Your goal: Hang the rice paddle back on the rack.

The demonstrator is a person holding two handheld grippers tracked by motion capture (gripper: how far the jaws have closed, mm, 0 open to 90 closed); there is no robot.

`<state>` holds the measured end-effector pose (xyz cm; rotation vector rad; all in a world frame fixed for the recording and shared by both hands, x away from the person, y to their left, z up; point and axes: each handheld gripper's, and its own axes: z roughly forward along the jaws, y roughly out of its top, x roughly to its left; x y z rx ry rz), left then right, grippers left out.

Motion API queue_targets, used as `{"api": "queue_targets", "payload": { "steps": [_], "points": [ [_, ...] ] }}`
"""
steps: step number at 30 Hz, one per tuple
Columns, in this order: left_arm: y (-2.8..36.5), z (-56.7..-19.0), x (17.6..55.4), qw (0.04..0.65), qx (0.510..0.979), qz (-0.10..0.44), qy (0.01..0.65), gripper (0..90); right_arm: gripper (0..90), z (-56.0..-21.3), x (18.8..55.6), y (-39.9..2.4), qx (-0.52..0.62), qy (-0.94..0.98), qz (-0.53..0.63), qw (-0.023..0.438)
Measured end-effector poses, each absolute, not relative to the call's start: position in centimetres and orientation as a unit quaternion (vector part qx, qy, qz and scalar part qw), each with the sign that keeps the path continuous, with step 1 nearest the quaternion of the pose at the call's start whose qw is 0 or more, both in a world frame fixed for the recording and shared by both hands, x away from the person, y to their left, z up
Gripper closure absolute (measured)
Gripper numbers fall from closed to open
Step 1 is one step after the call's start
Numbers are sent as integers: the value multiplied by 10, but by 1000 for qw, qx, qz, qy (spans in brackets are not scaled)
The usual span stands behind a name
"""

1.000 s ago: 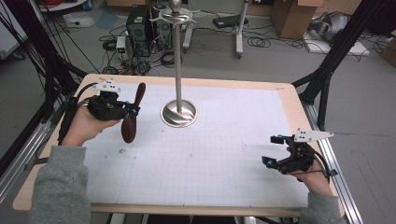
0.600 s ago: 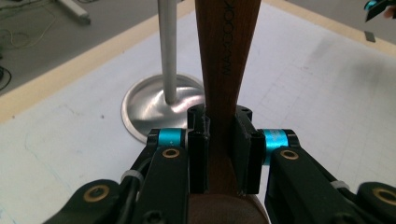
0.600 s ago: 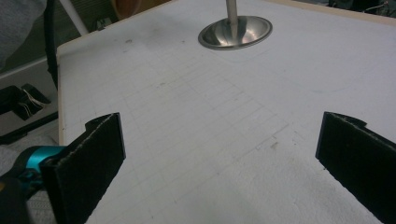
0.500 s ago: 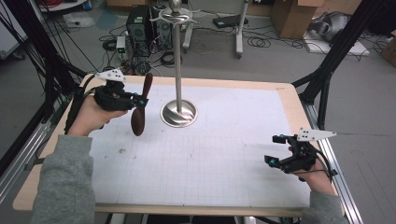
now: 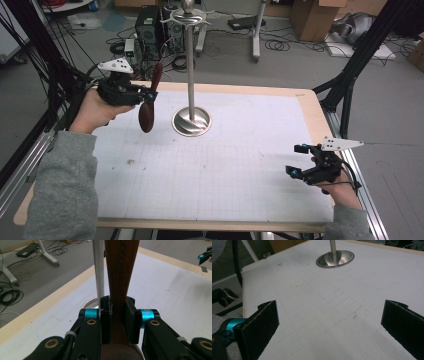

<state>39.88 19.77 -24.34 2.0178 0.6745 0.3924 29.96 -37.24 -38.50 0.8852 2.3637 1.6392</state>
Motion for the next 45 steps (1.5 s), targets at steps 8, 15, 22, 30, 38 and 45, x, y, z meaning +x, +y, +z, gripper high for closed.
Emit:
{"api": "queue_targets", "payload": {
  "steps": [8, 15, 22, 30, 38, 45],
  "points": [
    [202, -227, 405, 474, 818, 166, 280, 776, 0, -385, 300, -376, 299, 781, 544, 66],
    [193, -217, 411, 471, 822, 172, 271, 776, 0, -386, 300, -381, 304, 776, 548, 69],
    [189, -204, 414, 475, 819, 180, 267, 776, 0, -384, 299, -386, 305, 771, 555, 67],
    [193, -192, 419, 493, 808, 175, 271, 776, 0, -384, 299, -391, 306, 768, 559, 73],
    [197, -179, 428, 517, 799, 156, 264, 776, 0, -383, 298, -393, 310, 765, 559, 72],
    [197, -173, 435, 523, 794, 153, 267, 776, 0, -385, 299, -392, 311, 769, 554, 71]
  ]
}}
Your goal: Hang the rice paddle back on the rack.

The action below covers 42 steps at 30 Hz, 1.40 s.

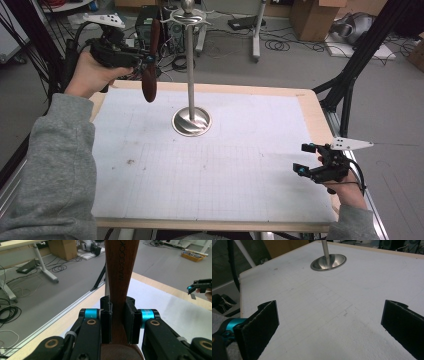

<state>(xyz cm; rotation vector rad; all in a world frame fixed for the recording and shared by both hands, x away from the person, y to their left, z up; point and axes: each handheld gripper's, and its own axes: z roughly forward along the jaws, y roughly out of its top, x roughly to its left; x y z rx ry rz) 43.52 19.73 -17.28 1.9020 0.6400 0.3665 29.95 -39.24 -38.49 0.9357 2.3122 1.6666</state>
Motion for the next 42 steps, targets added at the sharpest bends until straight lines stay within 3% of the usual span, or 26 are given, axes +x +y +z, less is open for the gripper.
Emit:
{"api": "queue_targets", "payload": {
  "steps": [42],
  "points": [
    [194, -158, 449, 538, 789, 130, 267, 776, 0, -384, 298, -398, 315, 764, 558, 76]
  ]
}}
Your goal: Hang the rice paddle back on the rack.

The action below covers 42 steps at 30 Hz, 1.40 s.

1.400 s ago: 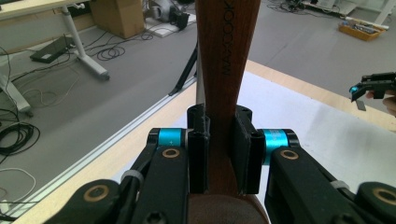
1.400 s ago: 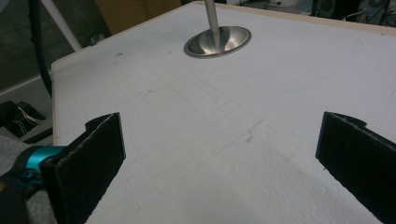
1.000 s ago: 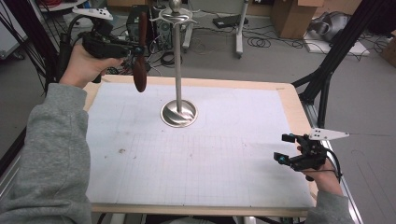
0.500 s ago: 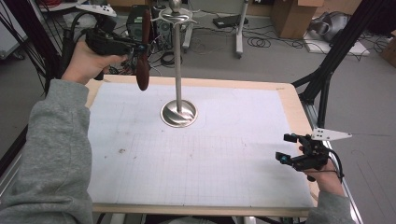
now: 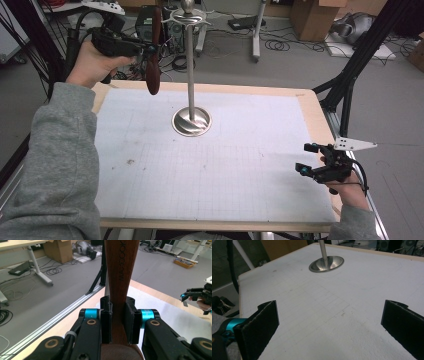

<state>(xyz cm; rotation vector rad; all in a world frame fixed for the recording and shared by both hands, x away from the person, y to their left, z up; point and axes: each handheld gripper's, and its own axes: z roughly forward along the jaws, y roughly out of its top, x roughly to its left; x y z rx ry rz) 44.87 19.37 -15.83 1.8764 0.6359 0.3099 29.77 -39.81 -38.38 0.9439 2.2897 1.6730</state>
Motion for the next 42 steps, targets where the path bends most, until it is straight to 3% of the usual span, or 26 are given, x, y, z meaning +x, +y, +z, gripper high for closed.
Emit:
{"api": "queue_targets", "payload": {
  "steps": [42],
  "points": [
    [181, -168, 459, 530, 796, 119, 266, 776, 0, -385, 297, -401, 321, 760, 559, 76]
  ]
}}
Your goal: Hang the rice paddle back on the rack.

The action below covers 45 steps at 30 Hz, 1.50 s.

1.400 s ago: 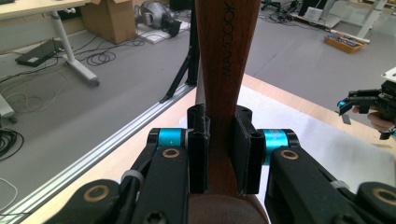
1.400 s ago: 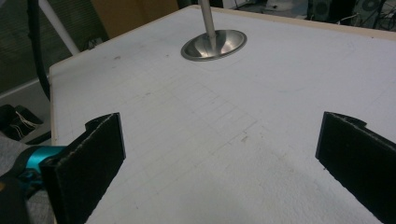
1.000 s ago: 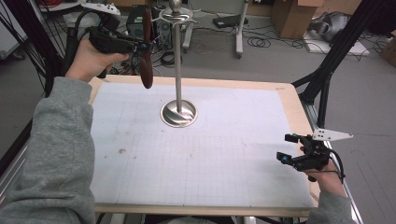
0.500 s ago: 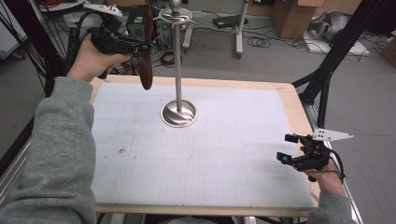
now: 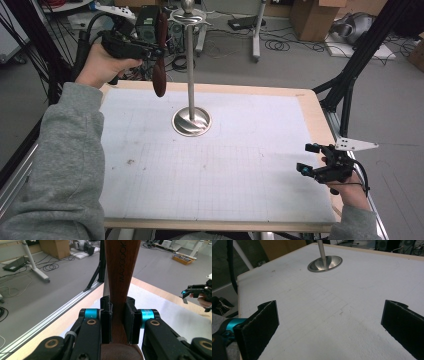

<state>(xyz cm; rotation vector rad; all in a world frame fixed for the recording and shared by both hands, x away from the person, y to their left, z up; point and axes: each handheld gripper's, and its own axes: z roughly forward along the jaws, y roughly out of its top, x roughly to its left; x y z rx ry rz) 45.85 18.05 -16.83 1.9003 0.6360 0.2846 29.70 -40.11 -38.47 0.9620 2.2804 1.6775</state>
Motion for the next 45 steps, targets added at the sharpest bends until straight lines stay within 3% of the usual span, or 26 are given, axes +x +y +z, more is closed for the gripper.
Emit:
{"api": "queue_targets", "payload": {
  "steps": [35, 45],
  "points": [
    [163, -176, 465, 534, 791, 134, 268, 766, 0, -386, 298, -399, 317, 766, 554, 76],
    [159, -184, 464, 546, 780, 169, 255, 365, 0, -385, 297, -398, 316, 767, 554, 76]
  ]
}}
